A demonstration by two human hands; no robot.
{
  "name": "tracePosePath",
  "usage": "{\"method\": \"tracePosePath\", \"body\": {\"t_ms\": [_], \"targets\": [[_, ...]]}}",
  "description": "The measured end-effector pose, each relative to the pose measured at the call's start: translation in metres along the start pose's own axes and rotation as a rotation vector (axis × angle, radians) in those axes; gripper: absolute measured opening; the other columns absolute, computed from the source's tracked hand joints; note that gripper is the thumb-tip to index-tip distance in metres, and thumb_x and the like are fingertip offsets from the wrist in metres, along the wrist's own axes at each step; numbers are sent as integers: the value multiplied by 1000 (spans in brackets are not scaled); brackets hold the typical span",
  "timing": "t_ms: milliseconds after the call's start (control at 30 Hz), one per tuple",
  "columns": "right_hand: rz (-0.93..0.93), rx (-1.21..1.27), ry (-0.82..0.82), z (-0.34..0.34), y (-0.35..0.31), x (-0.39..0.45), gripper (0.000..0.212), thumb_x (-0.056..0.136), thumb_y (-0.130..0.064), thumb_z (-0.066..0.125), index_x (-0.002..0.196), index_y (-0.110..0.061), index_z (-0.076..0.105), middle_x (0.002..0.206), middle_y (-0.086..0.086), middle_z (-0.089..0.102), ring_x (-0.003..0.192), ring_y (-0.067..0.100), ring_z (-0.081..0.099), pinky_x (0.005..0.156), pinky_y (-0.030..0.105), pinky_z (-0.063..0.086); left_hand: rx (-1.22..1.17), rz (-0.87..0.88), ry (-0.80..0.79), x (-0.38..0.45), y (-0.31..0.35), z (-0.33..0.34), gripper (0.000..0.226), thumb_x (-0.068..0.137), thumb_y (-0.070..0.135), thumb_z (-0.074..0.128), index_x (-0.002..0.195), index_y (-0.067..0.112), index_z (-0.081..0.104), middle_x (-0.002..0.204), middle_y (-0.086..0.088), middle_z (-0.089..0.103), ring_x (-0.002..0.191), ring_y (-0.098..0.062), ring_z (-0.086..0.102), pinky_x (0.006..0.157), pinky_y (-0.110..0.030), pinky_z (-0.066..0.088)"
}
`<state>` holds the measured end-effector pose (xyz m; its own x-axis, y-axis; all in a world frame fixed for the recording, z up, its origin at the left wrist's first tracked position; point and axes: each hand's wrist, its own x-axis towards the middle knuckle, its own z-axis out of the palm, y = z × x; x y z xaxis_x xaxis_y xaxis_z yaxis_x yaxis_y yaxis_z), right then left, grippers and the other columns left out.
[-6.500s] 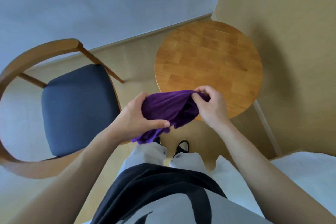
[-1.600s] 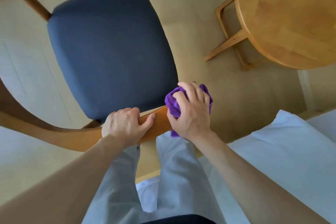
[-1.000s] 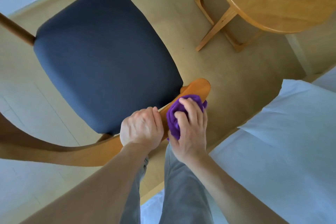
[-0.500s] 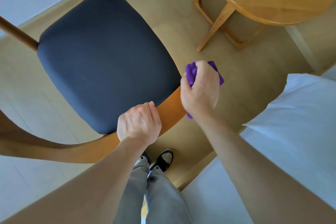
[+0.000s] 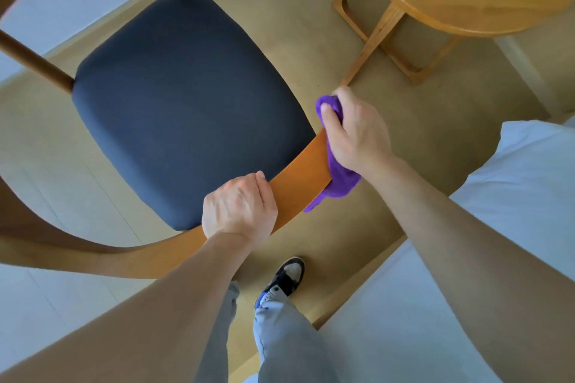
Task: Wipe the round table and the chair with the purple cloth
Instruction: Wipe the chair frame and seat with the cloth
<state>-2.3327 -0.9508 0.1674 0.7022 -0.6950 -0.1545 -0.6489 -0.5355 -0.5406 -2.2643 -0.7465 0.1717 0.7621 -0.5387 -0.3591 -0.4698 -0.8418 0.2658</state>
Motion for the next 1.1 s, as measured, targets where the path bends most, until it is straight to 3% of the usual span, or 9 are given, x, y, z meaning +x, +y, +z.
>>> {"method": "tracePosePath", "body": {"t_ms": [133,300,467,600,667,767,833,933,1100], "targets": [[34,-138,161,13,-25,-13,26,103,-38,43,97,-18,59,88,-4,63,81,19,59,76,39,50,1,-4,-11,0,0,-1,52,106,35,25,58,21,40,56,7,45,53,-10,44,58,-30,35],[-305,-68,-29,17,-9,-75,33,105,-31,40,126,-13,59,152,1,51,148,21,35,124,45,21,-3,-13,-27,1,1,-1,52,106,37,25,59,22,43,58,9,47,55,-11,46,59,-30,36],[-526,-196,-139,-2,26,-61,35,105,-29,41,129,-9,58,154,5,49,149,25,35,122,45,26,-17,-2,-43,3,1,-1,51,105,36,26,59,22,42,56,9,46,54,-13,49,56,-31,43],[-40,0,86,6,-6,-16,32,105,-32,40,119,-15,64,115,0,69,109,18,62,90,37,53,-8,19,-70,4,0,-4,49,105,36,26,61,22,42,58,9,48,53,-10,47,53,-30,33],[159,-87,155,14,-24,-10,30,105,-35,42,114,-18,64,103,-1,69,95,17,62,76,32,49,-13,30,-52,3,0,-4,50,106,36,27,61,23,43,58,9,48,53,-9,46,52,-29,33],[82,-101,262,27,-37,-31,29,105,-31,43,114,-17,67,117,-1,70,114,19,59,102,43,47,-6,29,-61,4,-1,-4,49,106,35,26,61,23,41,58,10,44,51,-8,39,55,-30,32],[-39,-27,194,33,-37,-59,31,106,-28,40,118,-18,67,139,-3,62,139,19,45,123,45,25,-11,24,-71,4,-2,-3,49,106,35,25,62,23,42,59,10,43,52,-10,37,57,-30,32],[-206,34,-11,31,-26,-96,38,106,-27,36,129,-14,63,155,-4,49,152,16,28,126,41,12,-13,40,-70,3,-2,-3,47,106,36,23,66,23,45,61,10,42,56,-15,42,60,-31,33],[-371,-122,-69,4,14,-64,41,107,-30,40,136,-8,59,154,4,50,148,24,36,121,45,28,-38,39,-70,4,-1,-3,47,107,36,26,66,22,47,59,10,40,61,-19,48,61,-32,36]]}}
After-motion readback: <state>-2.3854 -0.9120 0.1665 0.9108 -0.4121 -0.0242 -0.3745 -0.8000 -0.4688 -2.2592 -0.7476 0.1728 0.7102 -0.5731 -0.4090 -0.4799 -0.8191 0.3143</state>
